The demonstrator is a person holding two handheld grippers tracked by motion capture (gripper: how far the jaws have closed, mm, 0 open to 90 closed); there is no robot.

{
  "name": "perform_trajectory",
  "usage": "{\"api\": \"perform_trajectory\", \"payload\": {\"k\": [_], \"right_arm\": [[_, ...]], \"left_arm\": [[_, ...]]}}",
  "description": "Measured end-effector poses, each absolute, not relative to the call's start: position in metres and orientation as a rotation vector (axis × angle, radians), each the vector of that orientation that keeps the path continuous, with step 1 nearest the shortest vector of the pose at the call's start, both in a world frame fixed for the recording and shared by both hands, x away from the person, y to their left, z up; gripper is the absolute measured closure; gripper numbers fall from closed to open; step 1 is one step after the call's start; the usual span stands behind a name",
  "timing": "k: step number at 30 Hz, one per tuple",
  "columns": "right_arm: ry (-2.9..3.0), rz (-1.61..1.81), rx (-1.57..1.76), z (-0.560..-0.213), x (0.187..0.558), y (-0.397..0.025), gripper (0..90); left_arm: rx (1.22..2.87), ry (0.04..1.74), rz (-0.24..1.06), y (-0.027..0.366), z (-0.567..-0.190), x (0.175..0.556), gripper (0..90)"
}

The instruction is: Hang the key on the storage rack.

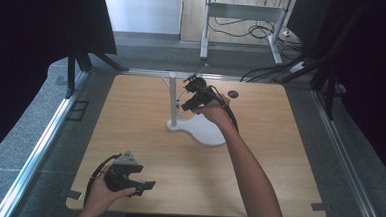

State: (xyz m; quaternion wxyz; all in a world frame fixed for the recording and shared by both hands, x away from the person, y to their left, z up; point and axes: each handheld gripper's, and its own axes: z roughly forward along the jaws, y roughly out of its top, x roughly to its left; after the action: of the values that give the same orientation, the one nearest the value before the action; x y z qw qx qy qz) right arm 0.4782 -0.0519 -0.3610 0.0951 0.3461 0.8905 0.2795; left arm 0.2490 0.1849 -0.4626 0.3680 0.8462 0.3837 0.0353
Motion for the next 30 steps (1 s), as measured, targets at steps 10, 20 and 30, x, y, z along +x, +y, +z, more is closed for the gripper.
{"api": "perform_trajectory", "payload": {"k": [10, 20, 30], "right_arm": [[2.626, 0.942, 1.033, -0.375, 0.443, -0.099, 50.8], [2.622, 0.984, 1.036, -0.404, 0.403, -0.141, 50.2], [2.601, 1.018, 1.025, -0.445, 0.350, -0.181, 49.4]], "left_arm": [[2.184, 0.991, 0.094, 0.183, -0.464, 0.249, 23.5], [2.197, 0.989, 0.097, 0.181, -0.465, 0.250, 23.4], [2.198, 1.007, 0.106, 0.181, -0.466, 0.250, 23.4]]}}
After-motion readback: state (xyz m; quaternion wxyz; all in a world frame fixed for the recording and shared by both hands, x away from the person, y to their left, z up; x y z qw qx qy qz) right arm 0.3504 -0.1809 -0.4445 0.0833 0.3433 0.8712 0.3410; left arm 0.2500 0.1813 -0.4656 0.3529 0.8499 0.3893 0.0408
